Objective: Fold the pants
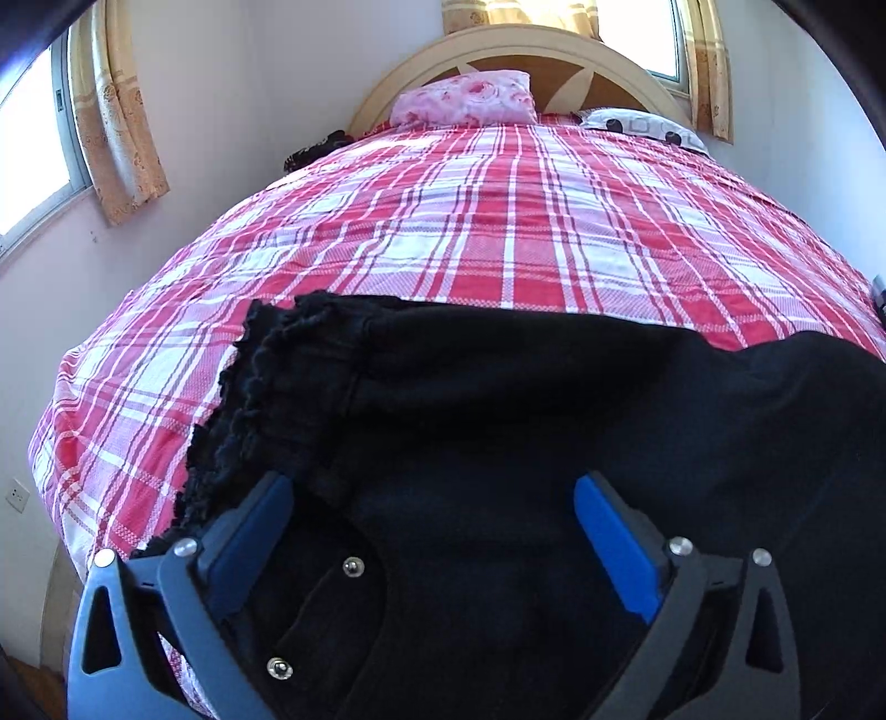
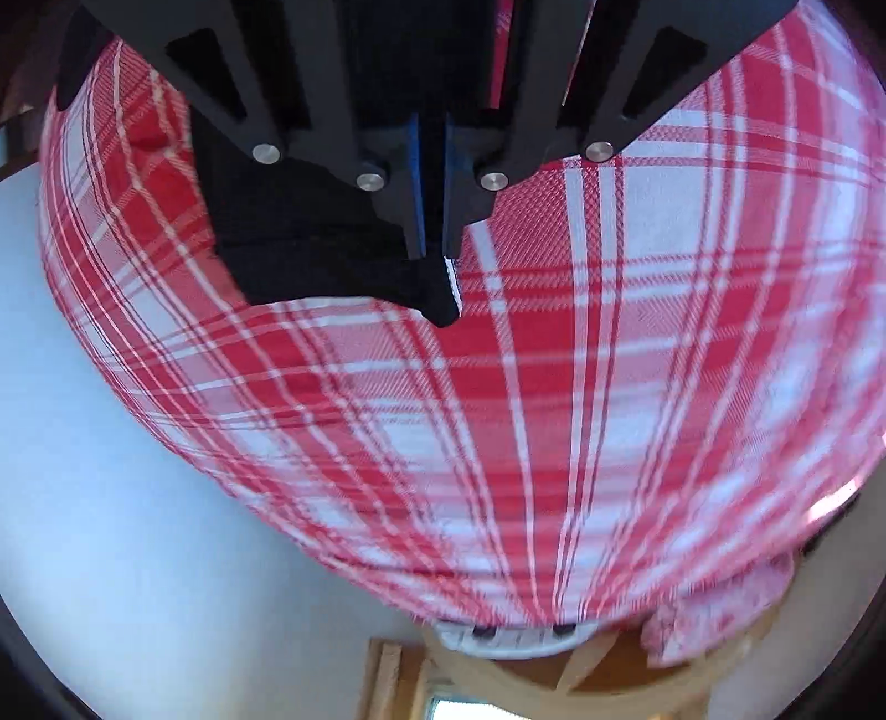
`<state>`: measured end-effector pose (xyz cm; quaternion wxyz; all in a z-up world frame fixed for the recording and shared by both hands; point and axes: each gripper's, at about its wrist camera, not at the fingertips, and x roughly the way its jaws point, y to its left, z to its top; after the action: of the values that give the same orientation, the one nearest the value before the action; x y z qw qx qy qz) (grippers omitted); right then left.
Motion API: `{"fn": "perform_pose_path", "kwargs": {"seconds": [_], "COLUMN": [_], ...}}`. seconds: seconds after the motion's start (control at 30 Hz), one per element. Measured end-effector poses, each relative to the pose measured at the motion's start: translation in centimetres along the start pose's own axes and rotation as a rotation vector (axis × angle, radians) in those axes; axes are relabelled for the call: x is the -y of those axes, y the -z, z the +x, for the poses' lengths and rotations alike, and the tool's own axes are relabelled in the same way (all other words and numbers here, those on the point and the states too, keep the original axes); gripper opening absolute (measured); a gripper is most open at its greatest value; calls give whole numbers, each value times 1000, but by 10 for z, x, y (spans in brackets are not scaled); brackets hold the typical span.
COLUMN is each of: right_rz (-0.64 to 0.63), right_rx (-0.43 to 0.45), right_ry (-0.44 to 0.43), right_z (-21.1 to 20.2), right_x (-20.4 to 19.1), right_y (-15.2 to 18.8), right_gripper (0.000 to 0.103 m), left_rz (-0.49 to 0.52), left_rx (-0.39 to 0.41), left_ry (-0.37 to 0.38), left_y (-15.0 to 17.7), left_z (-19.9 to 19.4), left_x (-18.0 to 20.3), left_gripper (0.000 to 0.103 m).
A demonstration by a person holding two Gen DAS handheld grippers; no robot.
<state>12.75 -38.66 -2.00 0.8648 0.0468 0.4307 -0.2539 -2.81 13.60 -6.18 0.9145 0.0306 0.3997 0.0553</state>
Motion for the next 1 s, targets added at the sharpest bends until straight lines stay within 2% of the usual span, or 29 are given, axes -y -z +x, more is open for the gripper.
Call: {"fn": "perform_pose_path", "kwargs": {"seconds": [0.1, 0.2, 0.3, 0.4, 0.57, 0.63, 0.83, 0.93, 1.0], "right_rz": [116, 263, 472, 638, 883, 909, 954, 941, 988], "right_rx": [151, 279, 382, 439, 359, 344, 267, 201, 170], "right_ry": [-144, -243, -319, -306, -275, -243, -183, -191, -217], "right_z": [-54, -113, -158, -177, -154, -151, -141, -127, -121], "right_x": [46, 109, 188, 249, 303, 308, 317, 321, 332], "right_y": [7, 35, 90, 156, 250, 271, 305, 310, 319], "right_gripper": [5, 5, 5, 5, 5, 5, 5, 6, 8], "left_rz": [-4, 0, -2, -3, -20, -22, -18, -9, -5], "left_rx": [-4, -4, -8, -14, -28, -34, -34, -31, -32], "left_ry": [1, -1, 1, 1, -7, -9, -10, -15, -12], "left_y": [0, 1, 0, 0, -4, -4, -6, -7, -7], "left_z": [1, 2, 1, 2, 2, 2, 3, 3, 3], "left_x": [0, 1, 1, 2, 1, 1, 0, 0, -1], "left_gripper": [103, 103, 103, 103, 103, 103, 103, 103, 103]}}
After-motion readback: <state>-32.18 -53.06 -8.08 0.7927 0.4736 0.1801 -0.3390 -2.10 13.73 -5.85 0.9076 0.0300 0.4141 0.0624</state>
